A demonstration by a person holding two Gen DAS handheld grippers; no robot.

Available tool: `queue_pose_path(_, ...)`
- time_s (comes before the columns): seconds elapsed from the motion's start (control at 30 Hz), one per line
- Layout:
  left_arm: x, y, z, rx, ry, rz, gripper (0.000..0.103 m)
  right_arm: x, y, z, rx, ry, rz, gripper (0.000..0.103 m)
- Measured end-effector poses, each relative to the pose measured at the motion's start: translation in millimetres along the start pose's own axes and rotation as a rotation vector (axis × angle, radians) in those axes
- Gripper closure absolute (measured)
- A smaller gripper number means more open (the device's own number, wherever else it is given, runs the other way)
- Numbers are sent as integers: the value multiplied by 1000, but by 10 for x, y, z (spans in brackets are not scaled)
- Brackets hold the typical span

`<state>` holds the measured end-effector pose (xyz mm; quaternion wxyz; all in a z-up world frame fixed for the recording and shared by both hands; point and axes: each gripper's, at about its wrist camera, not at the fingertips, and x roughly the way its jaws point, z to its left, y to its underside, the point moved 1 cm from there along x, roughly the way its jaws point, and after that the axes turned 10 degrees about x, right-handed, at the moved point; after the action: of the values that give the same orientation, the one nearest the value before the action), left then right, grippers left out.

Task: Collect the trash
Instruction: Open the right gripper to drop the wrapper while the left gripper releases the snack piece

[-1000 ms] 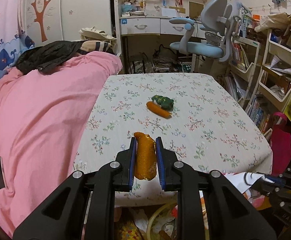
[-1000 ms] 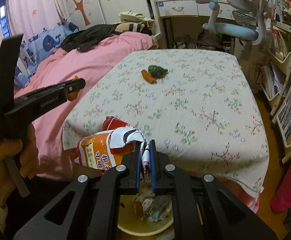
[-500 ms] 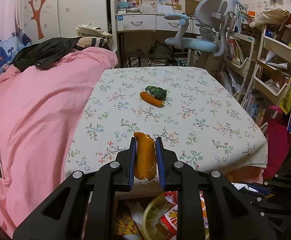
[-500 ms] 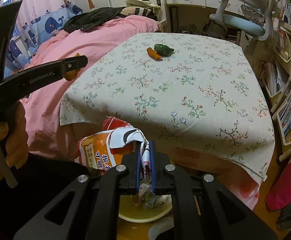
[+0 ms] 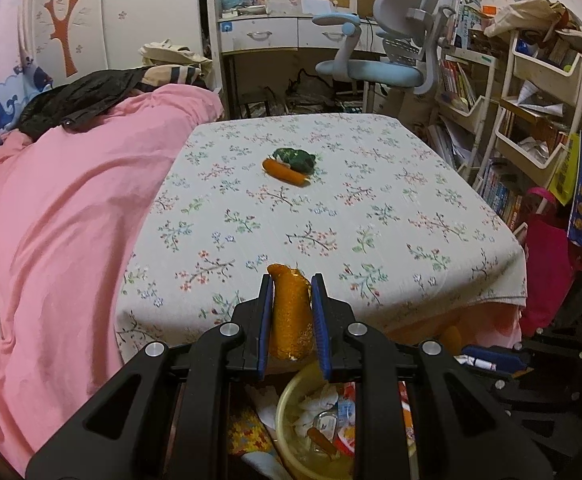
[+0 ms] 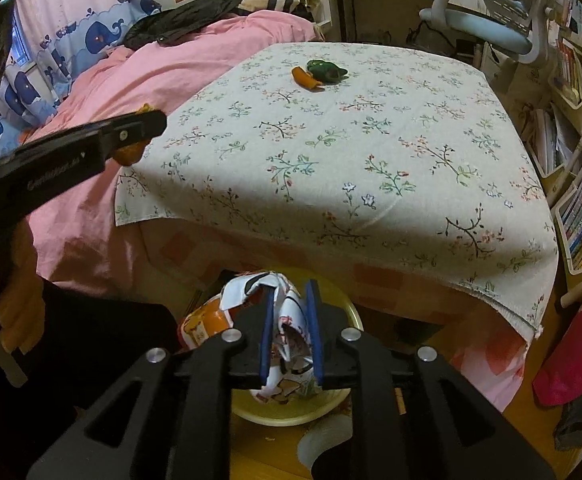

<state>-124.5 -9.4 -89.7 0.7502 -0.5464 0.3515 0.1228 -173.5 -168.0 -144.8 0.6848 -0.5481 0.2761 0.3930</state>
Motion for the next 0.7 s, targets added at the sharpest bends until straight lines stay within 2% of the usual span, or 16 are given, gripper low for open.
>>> queue_pose_path(0.2,-27,82,-47,2,12,12,85,-27,-2,-60,35,-13,-4,83)
queue_pose_path(0.27,-39,106,-65,3,15,16,85,-27,1,-63,38,-20,1,79)
queue_pose_path(0.33,-47,134,-82,4,19,20,85,-21,18,-54,39,-32,10,69)
queue_pose_path(0.43,-59,171,-104,5,24,25,85,-31,32,-39,33,-29,4,62)
queue_pose_path(0.7,-81,249,-170,16,43,41,85,-83,14,-130,75,-36,-15,59)
